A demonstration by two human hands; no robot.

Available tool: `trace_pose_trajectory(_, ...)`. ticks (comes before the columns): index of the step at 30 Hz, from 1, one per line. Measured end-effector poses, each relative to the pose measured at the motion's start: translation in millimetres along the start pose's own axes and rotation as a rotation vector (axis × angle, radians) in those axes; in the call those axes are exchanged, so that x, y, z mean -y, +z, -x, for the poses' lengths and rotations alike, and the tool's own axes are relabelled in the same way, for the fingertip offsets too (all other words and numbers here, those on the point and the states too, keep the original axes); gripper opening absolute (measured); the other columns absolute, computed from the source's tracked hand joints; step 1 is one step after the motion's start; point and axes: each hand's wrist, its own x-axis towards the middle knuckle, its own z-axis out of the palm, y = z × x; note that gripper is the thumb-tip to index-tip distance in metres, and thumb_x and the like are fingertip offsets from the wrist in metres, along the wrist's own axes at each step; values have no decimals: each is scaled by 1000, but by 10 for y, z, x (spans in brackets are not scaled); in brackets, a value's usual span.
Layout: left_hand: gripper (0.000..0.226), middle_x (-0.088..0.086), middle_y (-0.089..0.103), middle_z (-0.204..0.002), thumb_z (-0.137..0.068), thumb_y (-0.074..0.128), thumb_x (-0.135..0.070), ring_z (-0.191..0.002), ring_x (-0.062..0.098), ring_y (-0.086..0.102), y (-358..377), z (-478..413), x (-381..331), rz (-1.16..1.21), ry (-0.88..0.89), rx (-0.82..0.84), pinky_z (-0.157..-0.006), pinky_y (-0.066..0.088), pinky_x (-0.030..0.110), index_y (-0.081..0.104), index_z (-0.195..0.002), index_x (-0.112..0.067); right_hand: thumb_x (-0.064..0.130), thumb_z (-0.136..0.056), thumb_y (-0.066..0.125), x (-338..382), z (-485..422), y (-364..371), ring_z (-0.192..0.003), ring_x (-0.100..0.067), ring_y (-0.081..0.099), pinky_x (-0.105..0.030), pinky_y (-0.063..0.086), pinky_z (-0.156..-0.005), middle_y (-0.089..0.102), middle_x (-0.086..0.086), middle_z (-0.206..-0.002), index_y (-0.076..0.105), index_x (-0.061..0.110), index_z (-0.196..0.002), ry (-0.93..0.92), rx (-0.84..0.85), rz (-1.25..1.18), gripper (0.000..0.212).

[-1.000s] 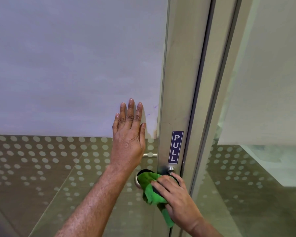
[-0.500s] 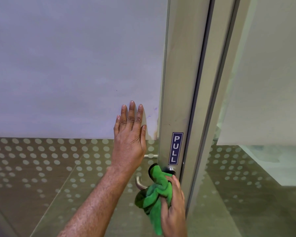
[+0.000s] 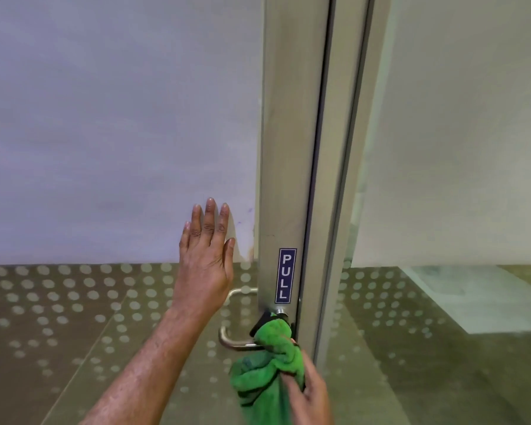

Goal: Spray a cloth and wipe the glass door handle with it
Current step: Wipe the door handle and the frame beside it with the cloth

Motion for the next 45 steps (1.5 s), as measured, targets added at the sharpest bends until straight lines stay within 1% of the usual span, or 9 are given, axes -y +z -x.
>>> trace_pose_trajectory(4, 62, -5, -8, -176, -111, 35, -28, -161, 15, -15, -110, 21, -43, 49, -4, 18, -132, 4, 48, 7, -167, -29, 4, -71, 81, 349, -83, -124, -117, -51, 66, -56, 53, -103, 77, -28, -111, 71, 1, -119, 306, -145, -546, 49)
trace_pose_trajectory(8, 59, 1, 28, -172, -105, 54, -17, -162, 18, 14, -261, 155, -263, 171, 28, -138, -130, 19, 43, 36, -161, -21, -2, -75, 57, 848, -79, -294, -101, -46, 74, -57, 59, -90, 75, -32, -113, 60, -3, -132, 385, -111, -789, 57)
trace_pose_trajectory(11, 33, 4, 72, -134, -104, 59, -20, -129, 13, 60, -382, 378, -552, 367, -199, -137, -107, 48, 27, 68, -136, -16, 8, -84, 49, 1095, -54, -370, -116, -54, 65, -68, 49, -100, 67, -36, -128, 61, 4, -134, 471, -20, -939, 51)
trace_pose_trajectory(13, 30, 0, 80, -100, -105, 56, -28, -95, 10, 73, -433, 494, -668, 587, -469, 51, -81, 54, 14, 76, -118, -11, 15, -86, 49, 1254, -52, -389, -110, -52, 68, -66, 52, -94, 68, -34, -126, 64, 6, -130, 493, 48, -976, 48)
trace_pose_trajectory(15, 39, 3, 79, -91, -104, 53, -41, -83, 16, 75, -430, 611, -714, 761, -693, 399, -78, 60, 27, 75, -111, -10, 17, -84, 49, 1387, -84, -378, -94, -47, 74, -62, 56, -90, 74, -30, -114, 67, 4, -123, 467, 66, -985, 45)
trace_pose_trajectory(22, 67, 17, 78, -122, -91, 53, -71, -109, 38, 73, -577, 810, -847, 1216, -934, 1231, -78, 64, 55, 75, -123, -17, 20, -84, 49, 1703, -133, -204, -87, -41, 70, -56, 57, -86, 75, -25, -97, 76, -1, -102, 438, 109, -972, 39)
trace_pose_trajectory(36, 77, 37, 60, -139, -67, 98, -18, -119, 48, 66, -1154, 821, -920, 1697, -1000, 1062, -96, 51, 65, 65, -131, 11, 29, -91, 48, 2064, -22, 26, -69, -34, 72, -45, 63, -66, 72, -21, -80, 80, -2, -87, 373, 187, -816, 45)
trace_pose_trajectory(40, 48, 30, 76, -114, -61, 94, -9, -97, 38, 76, -1266, 701, -893, 1635, -982, 864, -94, 61, 51, 80, -105, 6, 24, -89, 61, 2226, 6, -15, -103, -42, 69, -59, 54, -100, 73, -30, -114, 72, 2, -120, 243, 132, -576, 39)
trace_pose_trajectory(45, 42, 27, 76, -119, -79, 86, -14, -105, 37, 73, -1441, 613, -911, 1519, -935, 697, -108, 53, 54, 77, -117, 2, 12, -104, 52, 2435, 127, -39, -101, -14, 74, -26, 57, -77, 81, -5, -114, 71, 19, -125, 148, 110, -276, 29)
